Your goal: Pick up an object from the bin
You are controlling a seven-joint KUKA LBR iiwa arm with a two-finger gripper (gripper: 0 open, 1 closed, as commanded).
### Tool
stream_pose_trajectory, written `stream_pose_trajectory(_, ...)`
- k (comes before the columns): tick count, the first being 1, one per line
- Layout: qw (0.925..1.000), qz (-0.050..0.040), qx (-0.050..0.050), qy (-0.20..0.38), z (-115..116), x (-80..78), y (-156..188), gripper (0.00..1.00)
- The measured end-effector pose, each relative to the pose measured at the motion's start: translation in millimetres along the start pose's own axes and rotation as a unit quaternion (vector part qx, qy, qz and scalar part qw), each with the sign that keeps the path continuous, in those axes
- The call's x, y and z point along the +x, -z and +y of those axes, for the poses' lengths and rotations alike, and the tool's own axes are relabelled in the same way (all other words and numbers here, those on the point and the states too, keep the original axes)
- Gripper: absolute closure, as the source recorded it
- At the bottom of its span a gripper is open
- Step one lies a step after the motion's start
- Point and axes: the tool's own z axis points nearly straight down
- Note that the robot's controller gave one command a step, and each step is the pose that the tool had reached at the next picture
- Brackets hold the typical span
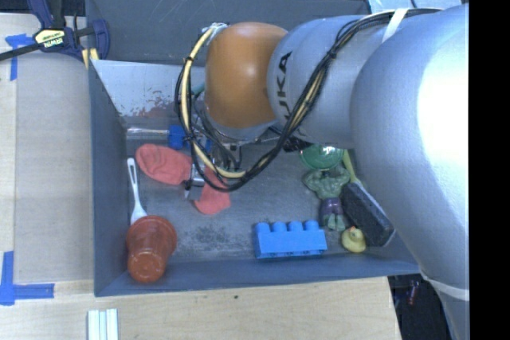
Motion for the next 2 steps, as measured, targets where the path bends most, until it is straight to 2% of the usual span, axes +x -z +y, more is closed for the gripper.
stream_pose_trajectory(1, 0.9999, 0.0029, 0.000, -0.015, -5.4, 4.7, -14.1, 0.00)
stream_pose_trajectory(2, 0.9994, 0.0000, 0.000, -0.033, -20.2, 9.8, -54.2, 0.00)
